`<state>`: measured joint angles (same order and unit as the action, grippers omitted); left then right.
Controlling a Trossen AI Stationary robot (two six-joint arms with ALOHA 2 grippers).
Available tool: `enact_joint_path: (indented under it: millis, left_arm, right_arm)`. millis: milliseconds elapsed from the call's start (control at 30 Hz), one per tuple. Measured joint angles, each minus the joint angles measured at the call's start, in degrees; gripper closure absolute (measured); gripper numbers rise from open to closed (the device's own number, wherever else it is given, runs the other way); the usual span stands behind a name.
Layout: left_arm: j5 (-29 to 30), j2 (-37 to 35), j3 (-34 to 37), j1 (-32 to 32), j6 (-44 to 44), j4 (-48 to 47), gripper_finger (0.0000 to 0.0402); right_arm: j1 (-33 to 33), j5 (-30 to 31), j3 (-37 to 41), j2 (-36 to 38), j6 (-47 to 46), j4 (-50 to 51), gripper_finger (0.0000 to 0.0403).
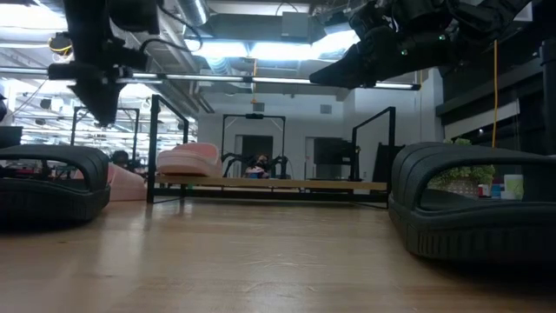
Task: Pick and place slides into the shelf
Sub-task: Put the pink slide on the shelf
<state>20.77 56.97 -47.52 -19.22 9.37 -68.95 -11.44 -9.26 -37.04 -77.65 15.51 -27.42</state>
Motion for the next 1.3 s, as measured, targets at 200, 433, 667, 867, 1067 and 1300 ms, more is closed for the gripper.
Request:
enact_joint_path:
  millis: [200, 433, 667, 867, 1067, 1300]
  left_arm:
    - [-0.3, 0.0, 3.6, -1.1, 1.8, 1.0, 0.0263]
    - [-1.7, 0.0, 7.4, -3.7, 7.7, 6.1, 0.0263]
    - [-0.9, 0.0, 9.5, -6.3, 7.9, 8.4, 0.0262]
    - [-0.2, 0.0, 12.0, -6.8, 9.2, 9.7, 0.0262]
    - [4.1, 0.0, 14.4, -6.8, 10.7, 12.9, 0.0262]
    - [7.5, 0.0, 14.4, -6.8, 10.7, 13.5, 0.0262]
  right_arm:
    - [0.0, 0.0, 0.0, 0.0, 0.0, 0.2, 0.0395]
    - [0.0, 0.0, 0.0, 0.0, 0.0, 0.1, 0.0395]
    - [0.0, 0.0, 0.0, 0.0, 0.0, 0.1, 0.0395]
    - [0.0, 0.0, 0.0, 0.0, 0.1, 0.1, 0.0395]
    - [0.0, 0.0, 0.0, 0.0, 0.2, 0.0, 0.0395]
    - [0.0, 0.0, 0.0, 0.0, 0.2, -0.1, 0.0395]
